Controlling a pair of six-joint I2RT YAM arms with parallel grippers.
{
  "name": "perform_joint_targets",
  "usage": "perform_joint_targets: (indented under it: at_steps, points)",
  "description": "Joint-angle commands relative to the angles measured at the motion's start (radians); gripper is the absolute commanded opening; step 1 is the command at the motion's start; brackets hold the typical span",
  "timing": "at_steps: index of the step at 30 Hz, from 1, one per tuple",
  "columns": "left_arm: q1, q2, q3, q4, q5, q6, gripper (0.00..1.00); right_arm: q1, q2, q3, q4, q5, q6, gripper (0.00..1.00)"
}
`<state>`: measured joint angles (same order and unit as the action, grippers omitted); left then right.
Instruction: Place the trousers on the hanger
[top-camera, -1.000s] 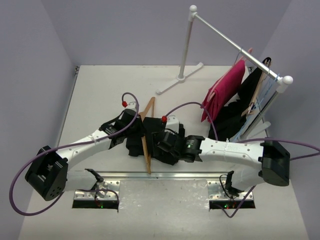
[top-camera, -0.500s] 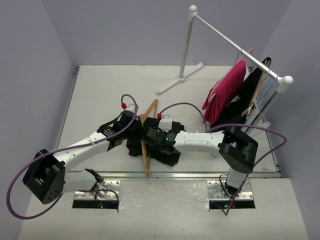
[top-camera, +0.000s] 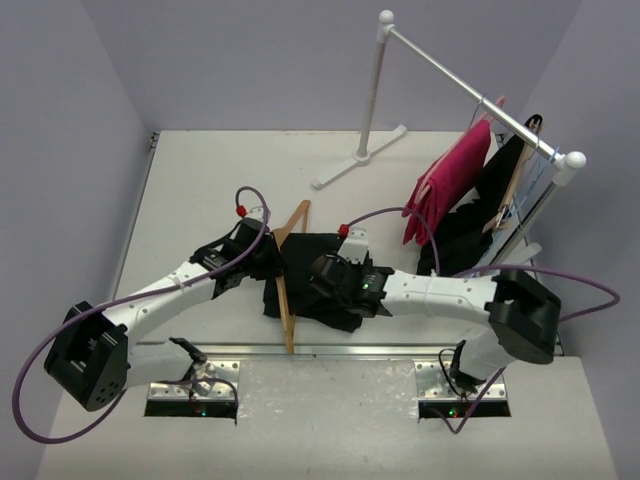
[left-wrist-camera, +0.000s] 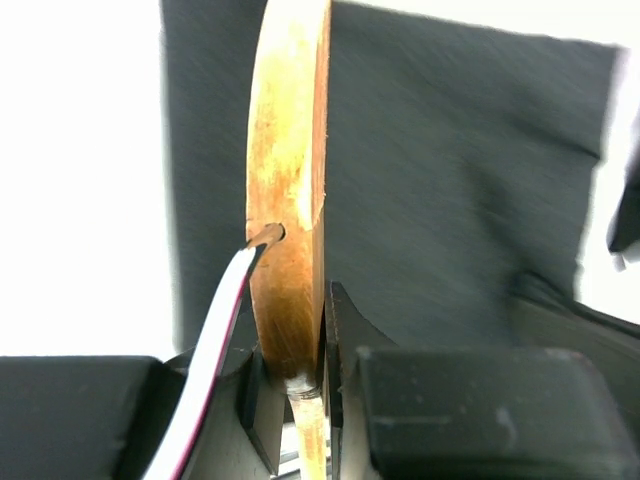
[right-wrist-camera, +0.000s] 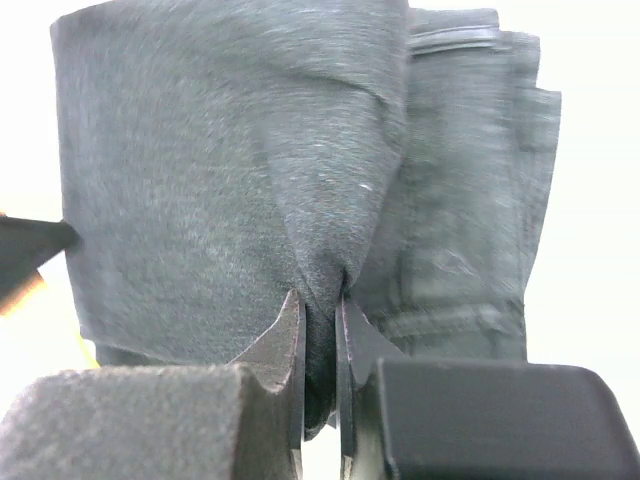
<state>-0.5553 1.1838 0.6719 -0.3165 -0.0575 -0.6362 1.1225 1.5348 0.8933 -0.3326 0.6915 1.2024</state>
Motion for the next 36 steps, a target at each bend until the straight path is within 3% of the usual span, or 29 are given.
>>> perform_joint_targets:
  at_steps: [1,7,10,15,26,31,36]
  points:
    - [0.056,0.022,0.079,-0.064,-0.044,0.081,0.00,-0.001,-0.186,-0.097,-0.051,0.088,-0.036,0.00]
    - [0.084,0.048,0.031,-0.004,0.033,0.050,0.00,-0.002,-0.400,-0.234,-0.055,0.103,-0.089,0.00]
    - [0.084,0.049,-0.021,0.049,0.060,0.034,0.00,-0.021,-0.421,-0.273,-0.059,0.109,-0.151,0.00]
    - [0.084,0.038,-0.107,0.092,0.069,0.003,0.00,-0.107,-0.298,-0.299,-0.066,0.073,-0.230,0.00]
    - [0.087,0.071,-0.171,0.140,0.021,0.014,0.00,-0.146,-0.012,-0.335,-0.126,0.017,-0.102,0.01]
    - [0.087,0.067,-0.206,0.175,0.030,0.009,0.00,-0.101,-0.076,-0.254,-0.184,-0.059,-0.198,0.38]
    - [0.086,0.065,-0.223,0.208,0.051,0.007,0.00,0.007,-0.232,-0.102,-0.360,-0.002,-0.224,0.45]
